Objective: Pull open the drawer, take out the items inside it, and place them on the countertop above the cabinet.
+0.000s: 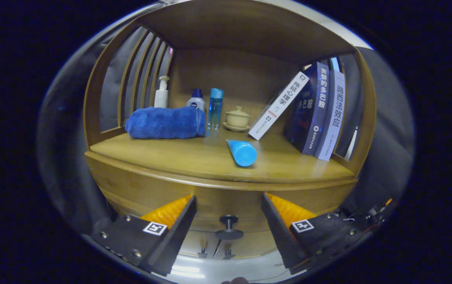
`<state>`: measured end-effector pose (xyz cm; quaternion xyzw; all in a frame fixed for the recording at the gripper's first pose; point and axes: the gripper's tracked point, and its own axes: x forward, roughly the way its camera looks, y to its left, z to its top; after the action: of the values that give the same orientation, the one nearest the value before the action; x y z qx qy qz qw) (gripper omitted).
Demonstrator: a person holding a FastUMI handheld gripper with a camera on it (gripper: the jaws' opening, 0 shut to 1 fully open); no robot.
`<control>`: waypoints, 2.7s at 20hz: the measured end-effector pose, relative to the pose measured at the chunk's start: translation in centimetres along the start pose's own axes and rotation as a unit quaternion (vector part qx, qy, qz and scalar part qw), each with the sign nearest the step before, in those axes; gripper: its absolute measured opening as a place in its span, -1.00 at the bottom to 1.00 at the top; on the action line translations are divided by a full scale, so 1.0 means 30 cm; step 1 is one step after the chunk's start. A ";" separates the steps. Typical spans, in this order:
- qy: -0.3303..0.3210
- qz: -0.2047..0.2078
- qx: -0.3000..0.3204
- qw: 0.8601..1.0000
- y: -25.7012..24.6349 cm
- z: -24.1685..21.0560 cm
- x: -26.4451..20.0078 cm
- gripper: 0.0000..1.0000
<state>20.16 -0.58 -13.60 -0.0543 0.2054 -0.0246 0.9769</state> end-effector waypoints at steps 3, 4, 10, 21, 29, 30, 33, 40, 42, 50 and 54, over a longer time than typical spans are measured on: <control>0.000 -0.001 -0.001 1.000 -0.008 -0.016 -0.010 0.98; 0.001 0.002 0.008 1.000 -0.009 -0.020 -0.026 0.97; -0.030 0.015 -0.027 0.999 -0.048 0.078 -0.204 0.93; -0.159 0.058 -0.059 0.984 -0.138 0.561 -0.772 0.93; -0.172 0.103 0.014 0.980 -0.247 0.647 -0.978 0.92; -0.179 0.109 0.027 0.977 -0.265 0.660 -0.995 0.92; -0.183 0.132 0.060 0.972 -0.331 0.667 -1.027 0.92; -0.248 0.109 0.003 0.963 -0.454 0.685 -1.084 0.92; -0.252 0.117 -0.012 0.961 -0.439 0.668 -1.091 0.92; -0.228 0.086 0.058 0.968 -0.447 0.585 -1.061 0.91; -0.210 0.082 0.055 0.973 -0.449 0.536 -1.030 0.92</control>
<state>-1.94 -10.22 14.90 0.0127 -0.0024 0.0562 0.9983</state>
